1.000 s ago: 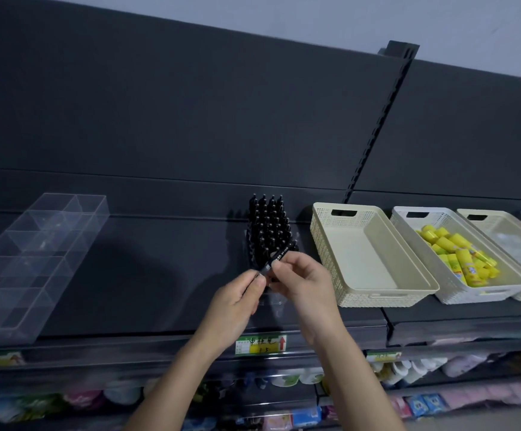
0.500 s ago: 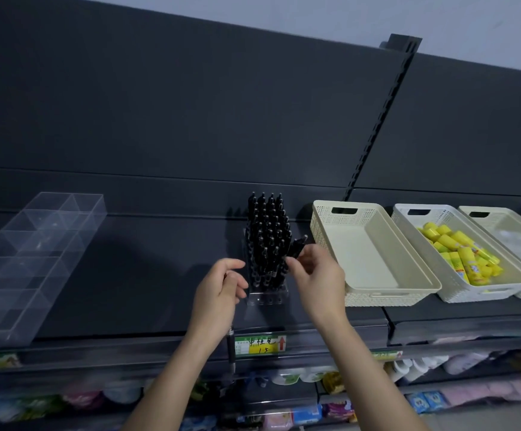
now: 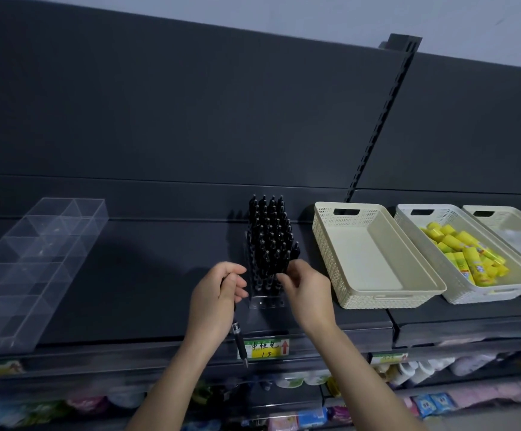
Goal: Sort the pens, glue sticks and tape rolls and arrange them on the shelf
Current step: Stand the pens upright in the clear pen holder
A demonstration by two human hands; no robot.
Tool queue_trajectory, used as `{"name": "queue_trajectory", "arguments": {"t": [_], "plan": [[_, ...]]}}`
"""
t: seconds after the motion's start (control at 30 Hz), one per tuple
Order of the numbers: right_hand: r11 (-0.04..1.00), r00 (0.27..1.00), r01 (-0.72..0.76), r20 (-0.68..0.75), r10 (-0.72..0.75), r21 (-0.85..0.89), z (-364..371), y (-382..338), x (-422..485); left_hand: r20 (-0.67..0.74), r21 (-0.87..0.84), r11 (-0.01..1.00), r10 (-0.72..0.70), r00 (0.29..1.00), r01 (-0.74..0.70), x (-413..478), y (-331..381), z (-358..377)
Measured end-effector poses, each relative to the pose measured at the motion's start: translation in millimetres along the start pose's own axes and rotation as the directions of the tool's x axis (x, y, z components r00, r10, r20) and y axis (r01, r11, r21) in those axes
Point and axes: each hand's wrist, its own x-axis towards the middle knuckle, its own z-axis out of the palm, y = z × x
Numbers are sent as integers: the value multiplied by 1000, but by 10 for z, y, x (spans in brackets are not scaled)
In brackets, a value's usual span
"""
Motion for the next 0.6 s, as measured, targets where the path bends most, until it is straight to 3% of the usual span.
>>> {"name": "queue_trajectory", "arguments": {"t": [0.2,0.3,0.4,0.6], "plan": [[993,997,-82,10,82,79,-69,19,-142,26,-4,999,44,999,-44,-6,96,-16],[974,968,-155,221,116,168,-41,-68,-321,29,-25,997,79,996,-78,-8,160,11],[937,915,-182,402,50,298,45,-171,-471,48,-52,992,120,992,-118,-28,223,78],[891,925,-170,379,-3,421,5,-203,-523,68,-104,984,149,987,-142,-35,227,164]]}}
